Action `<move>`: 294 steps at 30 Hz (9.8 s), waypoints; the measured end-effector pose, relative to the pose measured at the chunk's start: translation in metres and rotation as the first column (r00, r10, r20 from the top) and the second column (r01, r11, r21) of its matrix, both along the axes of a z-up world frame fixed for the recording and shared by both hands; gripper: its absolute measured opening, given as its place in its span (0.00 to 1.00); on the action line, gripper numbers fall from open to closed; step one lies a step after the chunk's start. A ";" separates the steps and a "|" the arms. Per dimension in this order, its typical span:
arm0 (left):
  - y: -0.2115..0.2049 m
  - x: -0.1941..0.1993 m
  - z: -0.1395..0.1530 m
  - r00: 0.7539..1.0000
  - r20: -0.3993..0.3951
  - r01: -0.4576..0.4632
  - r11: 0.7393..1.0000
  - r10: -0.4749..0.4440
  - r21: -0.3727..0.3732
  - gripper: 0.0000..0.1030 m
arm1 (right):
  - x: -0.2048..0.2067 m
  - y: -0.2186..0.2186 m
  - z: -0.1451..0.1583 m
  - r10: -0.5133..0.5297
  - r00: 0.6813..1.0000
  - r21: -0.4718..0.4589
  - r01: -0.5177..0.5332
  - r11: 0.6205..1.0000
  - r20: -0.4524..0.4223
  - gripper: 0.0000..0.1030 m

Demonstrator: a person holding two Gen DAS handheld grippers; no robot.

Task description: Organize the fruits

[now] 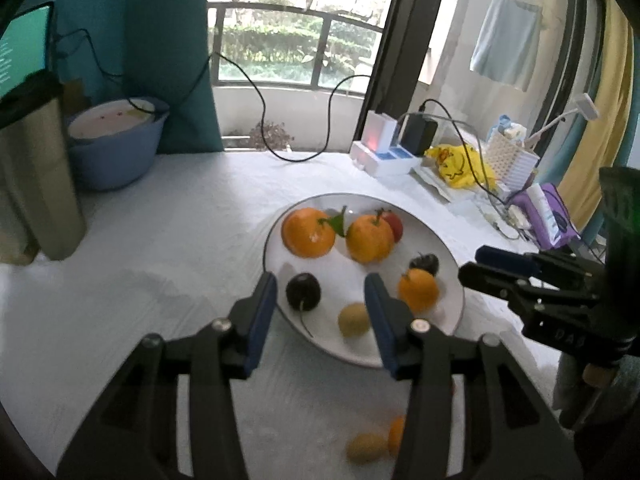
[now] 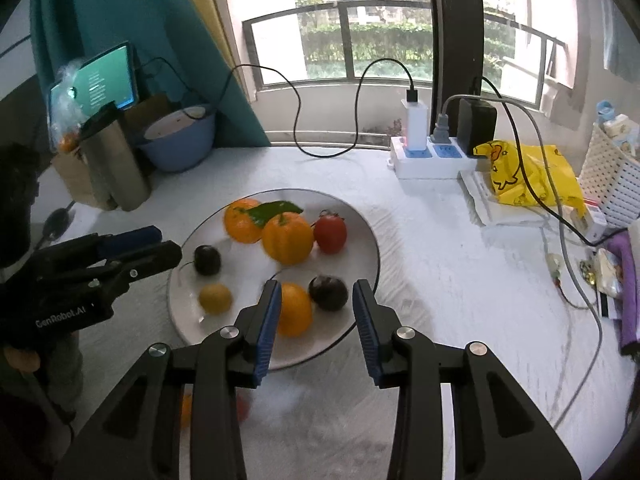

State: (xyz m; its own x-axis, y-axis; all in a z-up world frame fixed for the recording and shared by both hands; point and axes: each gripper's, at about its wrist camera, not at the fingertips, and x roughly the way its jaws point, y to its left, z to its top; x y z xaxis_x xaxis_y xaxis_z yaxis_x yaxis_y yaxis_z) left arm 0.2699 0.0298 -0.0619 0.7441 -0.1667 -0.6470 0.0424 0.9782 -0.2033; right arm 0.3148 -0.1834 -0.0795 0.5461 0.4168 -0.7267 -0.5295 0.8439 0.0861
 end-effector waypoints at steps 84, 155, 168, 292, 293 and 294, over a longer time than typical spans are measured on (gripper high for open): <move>-0.046 -0.040 0.002 0.988 0.039 0.145 0.982 -0.150 0.120 0.30 | -0.042 -0.009 0.002 0.092 0.995 0.074 -0.089 0.993 -0.037 0.29; 0.054 -0.100 -0.031 0.997 -0.049 -0.053 0.998 0.052 -0.021 0.46 | -0.088 0.087 -0.051 0.106 0.983 -0.013 -0.109 0.994 -0.150 0.27; 0.042 -0.069 -0.018 0.999 -0.036 -0.028 1.000 0.028 0.006 0.56 | -0.070 0.071 -0.023 0.085 0.993 0.007 -0.085 0.996 -0.084 0.27; -0.031 -0.262 0.196 0.855 0.511 -0.179 0.976 0.092 0.125 0.91 | -0.278 -0.046 0.231 -0.277 0.789 0.175 0.215 0.961 0.548 0.84; -0.032 -0.262 0.196 0.855 0.511 -0.180 0.975 0.091 0.128 0.91 | -0.277 -0.046 0.230 -0.279 0.790 0.175 0.218 0.960 0.546 0.84; -0.033 -0.262 0.196 0.851 0.518 -0.185 0.974 0.091 0.132 0.91 | -0.277 -0.046 0.230 -0.280 0.790 0.175 0.220 0.960 0.545 0.84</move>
State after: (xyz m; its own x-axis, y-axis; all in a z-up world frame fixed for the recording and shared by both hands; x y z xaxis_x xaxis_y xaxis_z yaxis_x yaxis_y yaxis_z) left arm 0.0076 -0.0029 0.1343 0.9821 0.0403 -0.1838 -0.0449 0.9988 -0.0208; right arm 0.0380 -0.2297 0.1509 0.9388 0.2606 -0.2252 -0.2824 0.9567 -0.0701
